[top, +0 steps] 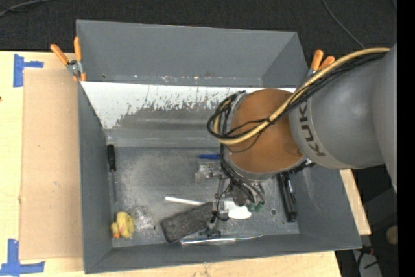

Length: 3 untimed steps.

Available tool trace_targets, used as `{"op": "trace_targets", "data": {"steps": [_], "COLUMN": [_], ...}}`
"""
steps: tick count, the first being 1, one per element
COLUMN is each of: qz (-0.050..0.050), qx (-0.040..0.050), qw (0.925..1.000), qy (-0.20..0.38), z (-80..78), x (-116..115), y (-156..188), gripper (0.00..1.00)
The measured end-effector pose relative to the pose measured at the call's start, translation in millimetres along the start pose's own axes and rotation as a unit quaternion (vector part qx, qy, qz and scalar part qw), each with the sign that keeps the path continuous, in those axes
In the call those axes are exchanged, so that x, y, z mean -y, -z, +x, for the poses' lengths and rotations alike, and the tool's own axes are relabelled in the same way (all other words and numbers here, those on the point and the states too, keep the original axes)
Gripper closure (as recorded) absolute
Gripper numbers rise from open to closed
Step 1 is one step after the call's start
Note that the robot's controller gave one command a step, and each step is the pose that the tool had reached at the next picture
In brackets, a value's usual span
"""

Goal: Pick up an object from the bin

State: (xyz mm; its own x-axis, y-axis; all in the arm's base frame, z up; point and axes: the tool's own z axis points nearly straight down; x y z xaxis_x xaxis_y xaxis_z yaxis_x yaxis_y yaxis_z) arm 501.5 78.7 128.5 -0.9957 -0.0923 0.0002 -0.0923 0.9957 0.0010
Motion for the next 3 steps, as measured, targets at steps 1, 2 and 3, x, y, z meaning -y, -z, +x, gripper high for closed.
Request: {"op": "trace_targets", "data": {"steps": [1, 2, 3], "qz": [0.001, 0.0, 0.0], "qx": [0.0027, -0.0028, 0.0063], "qw": [0.9972, 0.9946, 0.9945], "qy": [0.075, 0.104, 0.105], "z": [21.2, 27.4, 12.5], "x": [-30.1, -35.8, -29.8], "y": [6.1, -16.9, -59.2], "gripper": [0.0, 0.0, 0.0]}}
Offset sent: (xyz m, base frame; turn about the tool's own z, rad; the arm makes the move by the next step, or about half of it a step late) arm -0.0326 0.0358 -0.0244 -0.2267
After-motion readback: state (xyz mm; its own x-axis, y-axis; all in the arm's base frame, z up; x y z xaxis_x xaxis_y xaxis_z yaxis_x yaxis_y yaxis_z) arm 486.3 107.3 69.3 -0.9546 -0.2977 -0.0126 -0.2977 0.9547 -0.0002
